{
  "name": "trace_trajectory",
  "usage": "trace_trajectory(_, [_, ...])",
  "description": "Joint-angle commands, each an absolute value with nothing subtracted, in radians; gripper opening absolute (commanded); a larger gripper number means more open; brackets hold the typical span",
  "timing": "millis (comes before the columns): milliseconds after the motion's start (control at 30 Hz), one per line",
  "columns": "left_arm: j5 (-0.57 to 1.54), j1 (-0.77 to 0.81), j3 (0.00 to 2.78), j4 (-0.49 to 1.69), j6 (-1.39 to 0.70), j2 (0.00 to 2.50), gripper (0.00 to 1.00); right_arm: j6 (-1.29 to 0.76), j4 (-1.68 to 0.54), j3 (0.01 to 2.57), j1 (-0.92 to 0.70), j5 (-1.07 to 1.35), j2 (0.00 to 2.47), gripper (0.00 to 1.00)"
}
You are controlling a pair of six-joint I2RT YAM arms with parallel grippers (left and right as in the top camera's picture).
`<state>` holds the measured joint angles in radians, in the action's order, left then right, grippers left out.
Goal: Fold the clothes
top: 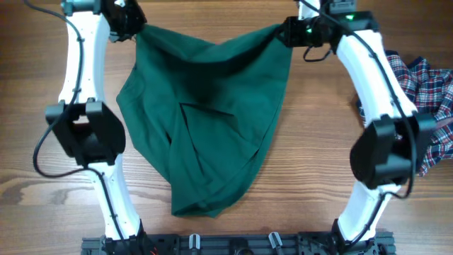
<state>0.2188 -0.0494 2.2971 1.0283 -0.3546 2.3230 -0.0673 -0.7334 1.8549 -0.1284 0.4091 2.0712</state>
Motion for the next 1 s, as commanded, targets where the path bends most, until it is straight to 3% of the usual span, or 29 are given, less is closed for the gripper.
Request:
trace_trajectory(0, [0.184, -0.053, 2.309, 0.960, -0.343, 2.312, 0.52, -0.048, -0.667, 1.864, -0.121, 0.320, 2.086, 0.73])
trace_trajectory(67, [0.160, -0.083, 2.310, 0.984, -0.290, 2.273, 0.66, -0.049, -0.702, 1.864, -0.098, 0.310, 2.059, 0.79])
trace_trajectory(200, [0.156, -0.146, 2.310, 1.132, -0.286, 2.212, 0.68, -0.051, -0.859, 1.864, -0.073, 0.314, 1.989, 0.81])
trace_trajectory(333, [0.162, -0.154, 2.310, 1.439, -0.215, 2.201, 0.60, -0.031, -1.141, 1.864, -0.148, 0.380, 1.944, 0.70])
trace_trajectory(400, [0.136, -0.156, 2.310, 1.530, -0.212, 2.201, 0.59, 0.007, -1.233, 1.856, -0.260, 0.387, 1.944, 0.70])
trace_trajectory(433, [0.125, -0.159, 2.310, 1.563, -0.213, 2.201, 0.52, 0.020, -1.251, 1.856, -0.305, 0.388, 1.944, 0.71])
trace_trajectory(467, [0.125, -0.164, 2.310, 1.593, -0.212, 2.201, 0.40, 0.025, -1.266, 1.856, -0.359, 0.379, 1.944, 0.71])
trace_trajectory(600, [0.146, -0.250, 2.310, 1.672, -0.203, 2.135, 0.31, 0.023, -1.285, 1.842, -0.660, 0.279, 1.945, 0.74])
trace_trajectory(700, [0.186, -0.308, 2.310, 1.669, -0.192, 2.012, 0.41, -0.060, -1.191, 1.754, -0.802, 0.246, 1.949, 0.74])
trace_trajectory(800, [0.186, -0.326, 2.310, 1.667, -0.190, 1.879, 0.51, -0.109, -1.121, 1.634, -0.894, 0.242, 1.976, 0.65])
trace_trajectory(967, [0.186, -0.323, 2.310, 1.666, -0.190, 1.804, 0.55, -0.106, -1.058, 1.610, -1.011, 0.223, 2.022, 0.81])
